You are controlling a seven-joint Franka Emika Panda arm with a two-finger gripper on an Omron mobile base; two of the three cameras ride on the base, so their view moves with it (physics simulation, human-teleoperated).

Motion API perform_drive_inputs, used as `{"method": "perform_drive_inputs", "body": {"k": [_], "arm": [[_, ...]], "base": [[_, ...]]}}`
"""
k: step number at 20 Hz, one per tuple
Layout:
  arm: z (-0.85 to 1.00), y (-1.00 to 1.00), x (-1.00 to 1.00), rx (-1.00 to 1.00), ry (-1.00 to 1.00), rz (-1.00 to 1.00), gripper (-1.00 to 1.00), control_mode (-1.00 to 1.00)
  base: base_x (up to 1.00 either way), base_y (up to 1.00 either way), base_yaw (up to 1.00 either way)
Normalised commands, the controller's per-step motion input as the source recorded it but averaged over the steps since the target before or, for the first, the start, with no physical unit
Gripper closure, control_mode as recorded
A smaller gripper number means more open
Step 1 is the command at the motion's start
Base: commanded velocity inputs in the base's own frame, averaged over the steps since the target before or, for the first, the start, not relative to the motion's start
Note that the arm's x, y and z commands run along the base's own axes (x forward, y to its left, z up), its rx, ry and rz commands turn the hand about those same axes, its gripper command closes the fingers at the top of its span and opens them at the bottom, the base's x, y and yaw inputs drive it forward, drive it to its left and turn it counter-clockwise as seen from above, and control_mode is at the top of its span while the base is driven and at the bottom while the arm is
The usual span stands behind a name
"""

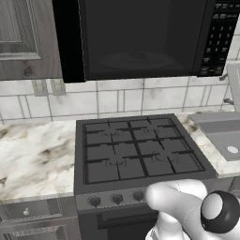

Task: Transport the steak from the fridge to the microwave and turn on the microwave.

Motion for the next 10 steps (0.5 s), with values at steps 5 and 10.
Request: {"method": "perform_drive_inputs", "body": {"k": [5, 10], "arm": [[-0.03, 0.02, 0.33, 0.01, 0.00, 0.00, -1.00, -1.00], [-0.01, -0.01, 0.30, 0.04, -0.04, 0.00, -1.00, -1.00]], "base": [[0.00, 0.00, 0.00], [0.00, 0.00, 0.00]]}}
